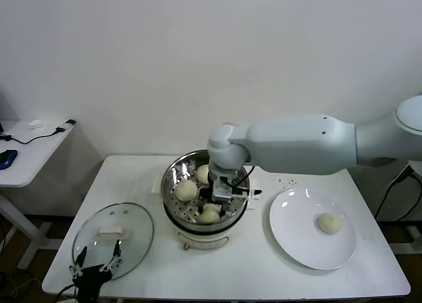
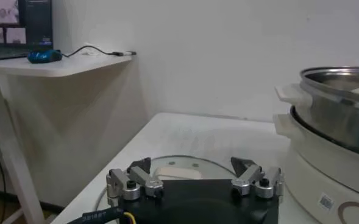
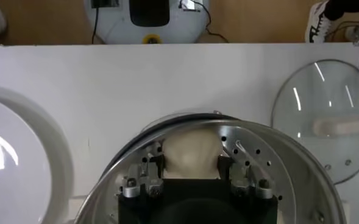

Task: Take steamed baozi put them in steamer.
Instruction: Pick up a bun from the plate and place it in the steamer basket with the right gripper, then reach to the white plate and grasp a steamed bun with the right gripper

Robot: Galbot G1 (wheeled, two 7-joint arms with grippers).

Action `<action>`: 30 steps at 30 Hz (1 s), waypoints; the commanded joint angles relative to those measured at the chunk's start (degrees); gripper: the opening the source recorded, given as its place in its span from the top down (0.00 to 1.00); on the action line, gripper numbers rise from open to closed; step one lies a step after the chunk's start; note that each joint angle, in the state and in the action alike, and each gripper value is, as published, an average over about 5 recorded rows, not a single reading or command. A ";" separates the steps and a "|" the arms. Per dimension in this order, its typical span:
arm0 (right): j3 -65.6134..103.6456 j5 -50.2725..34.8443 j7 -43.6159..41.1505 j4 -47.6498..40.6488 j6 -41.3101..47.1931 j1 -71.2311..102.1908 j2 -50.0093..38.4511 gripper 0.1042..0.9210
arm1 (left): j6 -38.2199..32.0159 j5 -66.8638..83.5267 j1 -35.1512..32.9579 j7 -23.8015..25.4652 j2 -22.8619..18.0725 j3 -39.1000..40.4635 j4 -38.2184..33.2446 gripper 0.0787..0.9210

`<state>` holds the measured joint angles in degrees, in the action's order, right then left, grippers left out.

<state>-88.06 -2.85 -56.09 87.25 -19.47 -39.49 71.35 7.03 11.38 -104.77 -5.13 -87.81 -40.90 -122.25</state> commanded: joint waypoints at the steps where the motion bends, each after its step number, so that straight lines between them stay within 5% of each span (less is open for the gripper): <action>1: -0.02 1.57 0.55 -4.55 -0.34 1.79 2.90 0.41 | 0.01 0.07 -0.04 0.00 0.13 0.08 -0.02 0.12; 8: -0.27 0.37 2.16 -5.22 -2.35 2.25 3.54 0.40 | -0.09 0.09 -0.04 -0.05 0.13 0.24 0.03 0.12; 17: 0.94 -5.00 1.30 -5.15 -5.89 -3.14 -0.91 0.15 | -0.09 -0.01 0.02 -0.06 0.00 0.24 -0.04 0.12; 24: -4.19 -24.16 -2.64 -10.13 -4.85 -13.35 -11.48 0.12 | -0.11 -0.03 0.09 0.00 0.04 0.17 -0.13 0.12; 30: -11.54 -35.90 -2.86 -15.67 8.83 -17.72 -23.14 0.12 | -0.18 -0.02 0.61 0.09 0.05 0.19 -0.07 0.12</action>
<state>-91.94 -20.00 -57.16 78.03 -21.78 -48.81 62.97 6.89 11.38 -104.33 -5.08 -87.75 -40.75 -122.38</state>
